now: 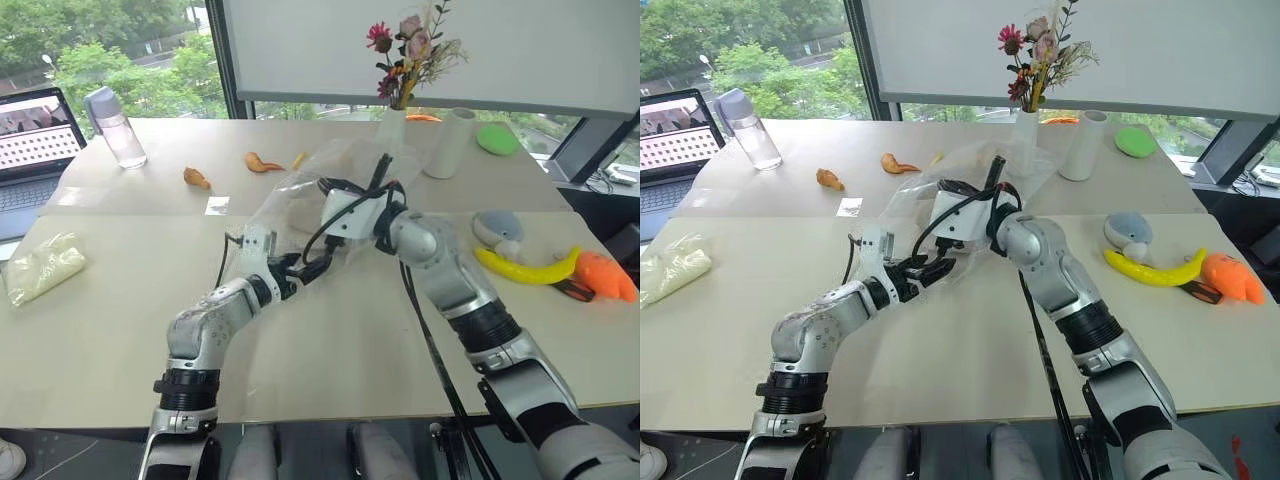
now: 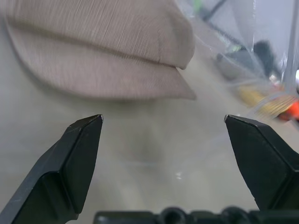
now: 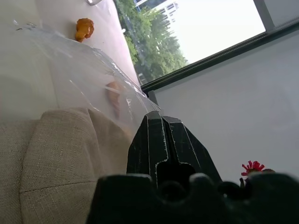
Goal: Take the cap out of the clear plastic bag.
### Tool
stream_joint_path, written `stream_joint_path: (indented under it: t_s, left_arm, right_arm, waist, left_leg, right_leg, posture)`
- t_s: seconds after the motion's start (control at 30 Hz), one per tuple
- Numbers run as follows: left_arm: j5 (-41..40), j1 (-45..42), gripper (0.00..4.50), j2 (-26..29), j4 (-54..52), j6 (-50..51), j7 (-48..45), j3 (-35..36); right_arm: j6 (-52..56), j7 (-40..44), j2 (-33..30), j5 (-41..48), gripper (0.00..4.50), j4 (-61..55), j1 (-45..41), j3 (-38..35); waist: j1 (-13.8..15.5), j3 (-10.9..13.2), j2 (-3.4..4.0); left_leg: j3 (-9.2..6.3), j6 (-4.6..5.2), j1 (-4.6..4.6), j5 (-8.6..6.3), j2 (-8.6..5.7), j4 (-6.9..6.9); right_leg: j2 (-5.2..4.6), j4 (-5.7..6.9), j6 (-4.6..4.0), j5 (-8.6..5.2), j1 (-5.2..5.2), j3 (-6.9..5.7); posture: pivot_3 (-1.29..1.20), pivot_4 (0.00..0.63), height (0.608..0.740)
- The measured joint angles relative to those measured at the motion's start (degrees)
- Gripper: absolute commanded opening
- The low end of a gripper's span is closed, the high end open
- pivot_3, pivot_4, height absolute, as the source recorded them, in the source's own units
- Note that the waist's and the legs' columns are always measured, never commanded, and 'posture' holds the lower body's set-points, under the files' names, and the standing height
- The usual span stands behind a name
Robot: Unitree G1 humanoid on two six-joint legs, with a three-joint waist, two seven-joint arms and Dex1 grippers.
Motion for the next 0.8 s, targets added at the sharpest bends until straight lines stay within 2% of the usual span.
stream_joint_path:
  t_s: [0.17,0.27,0.5,0.8]
  left_arm:
    - [-12.0,0.9,4.50,-7.5,-0.1,4.0,6.1,9.1]
    - [-15.3,0.6,4.50,-9.2,2.0,3.6,9.3,12.1]
    - [-15.3,-3.9,4.50,-9.9,10.1,-0.8,12.1,12.9]
    - [-13.2,-12.9,4.50,-9.3,26.2,-7.7,8.8,12.6]
  right_arm:
    - [0.0,0.0,0.1,0.5,0.03,0.2,-0.7,-0.8]
    - [0.0,0.0,0.1,0.5,0.03,0.2,-1.1,-1.5]
    - [1.1,0.2,0.1,0.5,0.03,0.1,-1.1,-2.5]
    - [2.4,1.5,-0.1,0.5,0.03,-1.4,-1.0,-2.5]
  waist:
    - [0.0,0.0,-0.01]
    - [0.0,0.0,-0.02]
    - [0.2,0.0,-0.03]
    - [0.1,0.0,-0.02]
  left_leg:
    - [0.00,0.00,0.00,0.00,-0.01,0.02]
    - [0.00,0.00,0.02,0.00,-0.02,0.02]
    - [-0.01,-0.02,0.02,0.01,-0.05,0.02]
    - [-0.01,-0.03,0.01,0.02,-0.06,0.00]
  right_leg:
    - [-0.01,-0.01,0.02,0.01,0.03,0.01]
    - [0.00,-0.01,0.01,0.01,0.04,0.00]
    - [0.00,-0.03,0.02,0.01,0.06,0.00]
    - [0.00,-0.04,0.03,0.01,0.04,0.00]
  posture:
    - [0.00,0.150,0.740]
    - [0.00,0.150,0.740]
    - [0.00,0.150,0.740]
    - [0.00,0.150,0.740]
